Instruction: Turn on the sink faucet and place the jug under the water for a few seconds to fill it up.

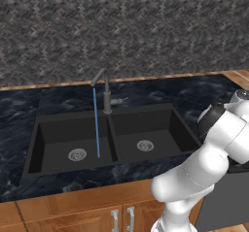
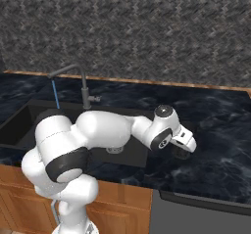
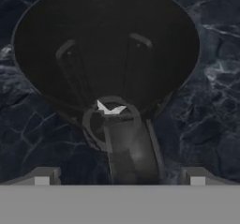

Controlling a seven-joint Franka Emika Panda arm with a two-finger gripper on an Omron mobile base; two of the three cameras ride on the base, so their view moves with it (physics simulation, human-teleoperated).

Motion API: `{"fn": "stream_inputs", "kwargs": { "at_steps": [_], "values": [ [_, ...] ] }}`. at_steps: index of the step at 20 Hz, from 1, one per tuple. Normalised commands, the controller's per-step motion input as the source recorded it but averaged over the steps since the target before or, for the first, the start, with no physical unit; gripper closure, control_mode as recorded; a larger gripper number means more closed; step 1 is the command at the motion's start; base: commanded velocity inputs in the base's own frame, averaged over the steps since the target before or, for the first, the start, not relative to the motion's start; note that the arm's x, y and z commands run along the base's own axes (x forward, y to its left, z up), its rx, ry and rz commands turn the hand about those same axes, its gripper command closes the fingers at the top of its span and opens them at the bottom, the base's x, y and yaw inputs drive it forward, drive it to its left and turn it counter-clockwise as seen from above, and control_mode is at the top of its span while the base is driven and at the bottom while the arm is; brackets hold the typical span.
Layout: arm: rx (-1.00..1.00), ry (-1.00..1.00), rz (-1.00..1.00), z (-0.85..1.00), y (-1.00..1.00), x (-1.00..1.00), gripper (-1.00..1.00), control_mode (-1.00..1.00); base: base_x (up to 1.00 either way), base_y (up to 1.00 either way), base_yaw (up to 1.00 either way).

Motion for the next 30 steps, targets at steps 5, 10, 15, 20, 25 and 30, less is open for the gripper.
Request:
{"fn": "stream_inputs", "kwargs": {
  "at_steps": [5,10,15,20,25,30],
  "values": [
    [0.00,0.00,0.00,-0.15,0.00,0.19,-1.00,-1.00,0.00,0.00,0.00],
    [0.00,0.00,0.00,-0.09,-0.05,0.18,-1.00,-1.00,0.00,0.00,0.00],
    [0.00,0.00,0.00,-0.11,-0.13,0.02,-1.00,-1.00,0.00,0.00,0.00],
    [0.01,0.00,0.00,-0.21,0.00,0.00,-1.00,-1.00,0.00,0.00,0.00],
    [0.02,0.00,0.00,-0.17,0.00,0.00,-1.00,-1.00,0.00,0.00,0.00],
    [0.01,0.00,0.00,0.00,0.05,0.00,-1.00,-1.00,0.00,0.00,0.00]
  ]
}}
